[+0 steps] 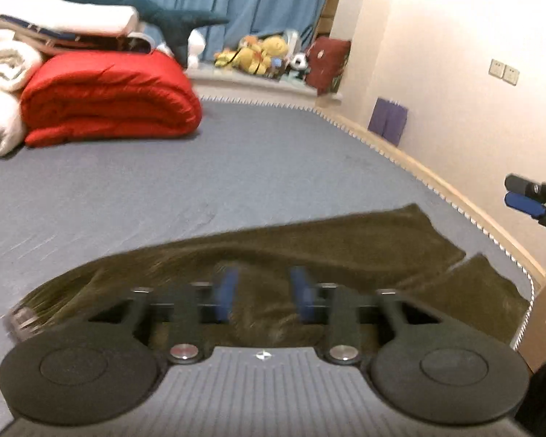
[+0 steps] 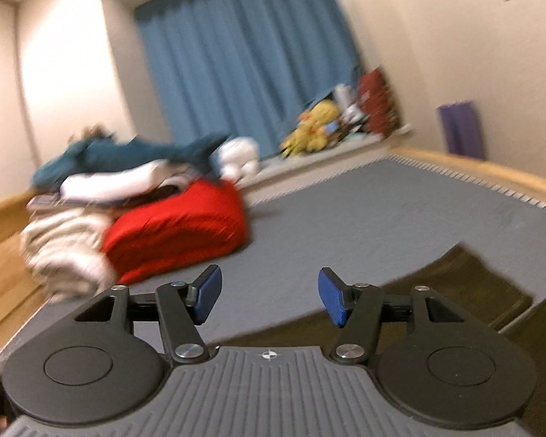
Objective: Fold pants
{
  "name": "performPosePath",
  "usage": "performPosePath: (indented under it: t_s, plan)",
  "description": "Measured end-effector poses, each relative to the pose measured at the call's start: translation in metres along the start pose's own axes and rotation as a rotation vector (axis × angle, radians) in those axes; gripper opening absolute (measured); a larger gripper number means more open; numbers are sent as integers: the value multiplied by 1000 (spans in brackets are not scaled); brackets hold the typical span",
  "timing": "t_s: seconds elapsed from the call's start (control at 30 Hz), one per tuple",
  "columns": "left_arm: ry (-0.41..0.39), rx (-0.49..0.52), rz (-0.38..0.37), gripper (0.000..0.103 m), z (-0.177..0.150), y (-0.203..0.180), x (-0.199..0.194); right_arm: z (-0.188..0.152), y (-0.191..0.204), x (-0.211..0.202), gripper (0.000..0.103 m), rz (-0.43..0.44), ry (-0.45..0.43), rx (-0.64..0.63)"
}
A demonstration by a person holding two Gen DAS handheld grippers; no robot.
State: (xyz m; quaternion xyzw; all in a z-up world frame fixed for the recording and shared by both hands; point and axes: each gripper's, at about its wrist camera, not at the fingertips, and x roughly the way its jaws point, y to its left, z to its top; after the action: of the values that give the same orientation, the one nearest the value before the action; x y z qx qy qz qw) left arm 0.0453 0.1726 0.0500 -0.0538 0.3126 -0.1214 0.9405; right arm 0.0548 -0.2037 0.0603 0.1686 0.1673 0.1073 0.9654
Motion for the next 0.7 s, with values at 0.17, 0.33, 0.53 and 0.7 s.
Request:
performPosePath:
  t_s: [0.17,0.33,0.53,0.7]
  plan:
    - [65,-36,91,7,-20,54,-31,-28,45,-9,36,135,82,-112]
    - [232,-211,168,7,-77,111,-18,-88,78,-4,33,235,202,-242]
    - [341,-253,178,10,-97,135,-8,-163,115,6,34,406,454,-364]
    - [466,-179,254,7,-111,135,6,-199,148,5,37,530,597,-484]
